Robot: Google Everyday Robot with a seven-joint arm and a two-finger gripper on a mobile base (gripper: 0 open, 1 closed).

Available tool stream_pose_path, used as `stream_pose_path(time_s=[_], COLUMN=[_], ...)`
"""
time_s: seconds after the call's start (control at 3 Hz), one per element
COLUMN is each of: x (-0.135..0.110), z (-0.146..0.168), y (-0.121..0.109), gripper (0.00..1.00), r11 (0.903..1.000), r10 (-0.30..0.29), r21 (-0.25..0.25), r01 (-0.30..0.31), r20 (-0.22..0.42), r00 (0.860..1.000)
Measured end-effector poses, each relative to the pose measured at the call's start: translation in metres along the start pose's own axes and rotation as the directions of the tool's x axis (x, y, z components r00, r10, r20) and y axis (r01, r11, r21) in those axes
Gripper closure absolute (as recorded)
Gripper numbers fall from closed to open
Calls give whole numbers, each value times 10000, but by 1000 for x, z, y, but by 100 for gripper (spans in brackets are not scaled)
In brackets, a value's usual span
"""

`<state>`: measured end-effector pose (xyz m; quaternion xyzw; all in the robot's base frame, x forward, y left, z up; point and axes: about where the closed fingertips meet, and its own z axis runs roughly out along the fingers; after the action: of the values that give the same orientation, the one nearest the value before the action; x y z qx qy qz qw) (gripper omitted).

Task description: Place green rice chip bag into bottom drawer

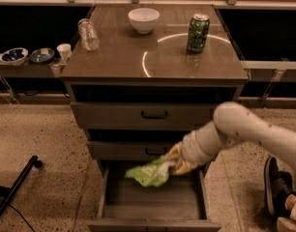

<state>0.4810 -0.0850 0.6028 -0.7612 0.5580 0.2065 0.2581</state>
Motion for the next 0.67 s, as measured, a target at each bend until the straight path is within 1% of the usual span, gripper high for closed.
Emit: stream_pose_path(time_s=[0.33, 0.67], x=[32, 47], z=[80, 101], y=[45, 36], gripper=[100, 100], r11=[9895, 9776], r10=[1347, 1711], r21=[345, 973], r01=[-1403, -1868], r20=[1315, 1501], r00=[9821, 9737])
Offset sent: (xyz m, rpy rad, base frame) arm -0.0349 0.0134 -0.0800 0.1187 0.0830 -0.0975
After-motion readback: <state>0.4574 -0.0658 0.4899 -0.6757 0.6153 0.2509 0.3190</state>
